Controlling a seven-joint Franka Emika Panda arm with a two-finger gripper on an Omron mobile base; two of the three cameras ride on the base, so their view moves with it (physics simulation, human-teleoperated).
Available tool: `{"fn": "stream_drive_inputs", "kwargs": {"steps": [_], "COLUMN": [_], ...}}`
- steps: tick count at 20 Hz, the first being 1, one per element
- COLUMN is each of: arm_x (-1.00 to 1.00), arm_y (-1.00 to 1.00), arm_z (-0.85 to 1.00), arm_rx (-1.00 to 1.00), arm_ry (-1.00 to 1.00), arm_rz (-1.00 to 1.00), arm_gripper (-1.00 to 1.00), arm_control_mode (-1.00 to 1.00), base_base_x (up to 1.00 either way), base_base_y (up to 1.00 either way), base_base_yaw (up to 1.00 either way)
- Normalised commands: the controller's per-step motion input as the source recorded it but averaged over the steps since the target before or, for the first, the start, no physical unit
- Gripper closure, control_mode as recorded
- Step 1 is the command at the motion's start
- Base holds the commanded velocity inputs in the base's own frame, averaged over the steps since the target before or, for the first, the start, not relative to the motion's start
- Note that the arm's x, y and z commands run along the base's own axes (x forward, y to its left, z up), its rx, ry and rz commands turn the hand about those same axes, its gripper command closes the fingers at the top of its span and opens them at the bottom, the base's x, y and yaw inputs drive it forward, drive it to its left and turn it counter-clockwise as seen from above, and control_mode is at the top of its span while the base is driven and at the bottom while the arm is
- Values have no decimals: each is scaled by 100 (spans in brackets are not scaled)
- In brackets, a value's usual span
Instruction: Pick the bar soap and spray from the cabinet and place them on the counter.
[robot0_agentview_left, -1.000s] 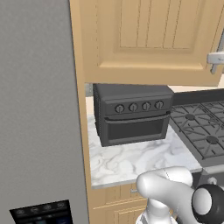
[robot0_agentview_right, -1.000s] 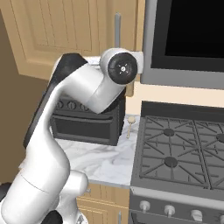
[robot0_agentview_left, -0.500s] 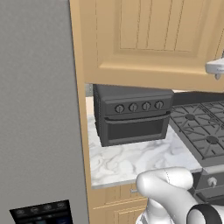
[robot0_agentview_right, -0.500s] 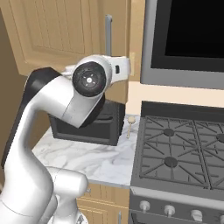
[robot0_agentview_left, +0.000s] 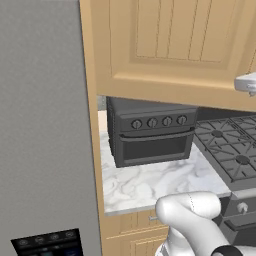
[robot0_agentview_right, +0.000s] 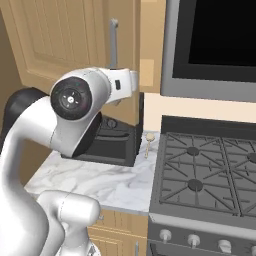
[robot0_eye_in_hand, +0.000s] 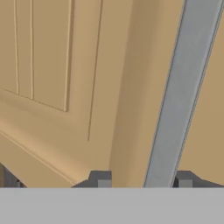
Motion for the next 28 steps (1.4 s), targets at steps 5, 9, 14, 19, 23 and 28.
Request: {"fn": "stream_drive_inputs", "kwargs": {"steps": [5,9,14,19,23,28], "arm_x": [-5,-2,-5,-6,-8,-9], "arm_y": [65,68,74,65,57,51], "arm_z": [-12,-12,-21,-23,-21,-18], "arm_rx": [-3,-3,-5,-4,-2,-1], "arm_ry": [8,12,8,0,0,0], "arm_rz": [-4,-5,-5,-6,-5,-5], "arm_gripper": [100,100,100,100,100,100], "arm_control_mode": [-100,-100,-100,-100,-100,-100], "base_base_x": [0,0,0,0,0,0], "base_base_y": [0,0,0,0,0,0], "base_base_yaw": [0,0,0,0,0,0]}}
